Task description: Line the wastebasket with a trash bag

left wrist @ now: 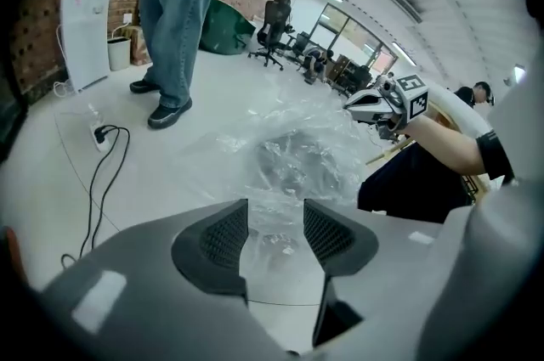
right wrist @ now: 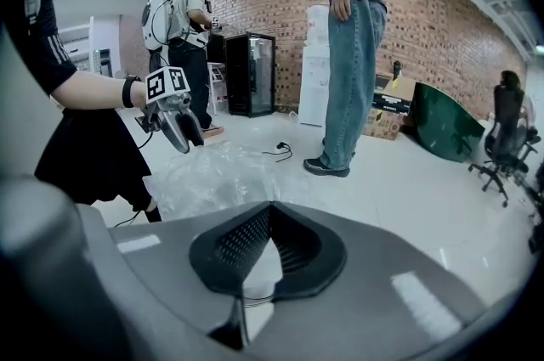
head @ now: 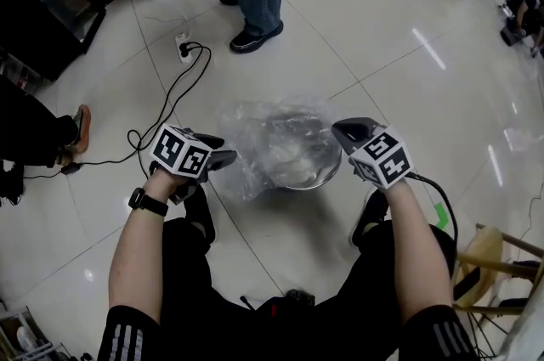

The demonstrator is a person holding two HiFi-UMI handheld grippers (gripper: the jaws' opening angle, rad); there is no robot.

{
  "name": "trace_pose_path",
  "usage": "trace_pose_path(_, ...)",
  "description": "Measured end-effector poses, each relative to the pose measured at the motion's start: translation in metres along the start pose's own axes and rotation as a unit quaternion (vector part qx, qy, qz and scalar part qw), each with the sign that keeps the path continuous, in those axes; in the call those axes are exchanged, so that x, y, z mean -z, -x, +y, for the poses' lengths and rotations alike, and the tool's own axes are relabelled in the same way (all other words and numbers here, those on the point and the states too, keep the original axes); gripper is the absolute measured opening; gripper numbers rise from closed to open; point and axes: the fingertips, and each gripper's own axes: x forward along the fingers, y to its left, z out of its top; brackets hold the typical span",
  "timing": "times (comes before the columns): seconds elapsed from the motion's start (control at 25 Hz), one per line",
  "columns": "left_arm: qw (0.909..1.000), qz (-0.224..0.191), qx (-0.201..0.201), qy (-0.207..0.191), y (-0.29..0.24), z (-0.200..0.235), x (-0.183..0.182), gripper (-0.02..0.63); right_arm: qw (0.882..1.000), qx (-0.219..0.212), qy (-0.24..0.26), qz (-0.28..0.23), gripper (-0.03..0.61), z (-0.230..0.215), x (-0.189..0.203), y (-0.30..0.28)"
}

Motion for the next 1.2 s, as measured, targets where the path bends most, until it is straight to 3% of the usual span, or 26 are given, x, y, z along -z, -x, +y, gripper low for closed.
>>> trace_pose_path(0.12, 0.9997, -0.001, -0.022, -0.010, -0.006, 0.006, 0.001, 0.130, 1.000, -0.001, -0.001, -0.002, 0.006, 0.001, 0.001, 0.000)
trace_pose_path(0.24, 0.9984, 0.010, -0.042, -0.037, -0.009, 0.008, -0.001, 0.000, 1.000, -0.002, 0.000, -0.004, 0.006, 0.003, -0.002, 0.000)
trace_pose_path(0.44, 0.9950, -0.005, -0.074, -0.067, -0.001, 0.006, -0.020, 0.000, 1.000, -0.012, -0.004, 0.001, 0.006, 0.007, -0.001, -0.002)
trace_pose_path(0.68, 0.9847, -0.102, -0.096, -0.103, 0.030, -0.015, -0.082, 0.000, 0.996, -0.053, 0.004, 0.068, 0.006, 0.030, 0.029, -0.023)
trace_pose_path(0.96, 0.9717, -0.153, -0.063, -0.169, 0.027, -0.065, -0.123, 0.000, 0.983, -0.105, 0.023, 0.151, 0.006, 0.067, 0.078, -0.062)
trace_pose_path(1.2, 0.9678, -0.140, -0.021, -0.208, -0.001, -0.102, -0.123, 0.000, 0.974, -0.139, 0.022, 0.178, 0.029, 0.088, 0.101, -0.083)
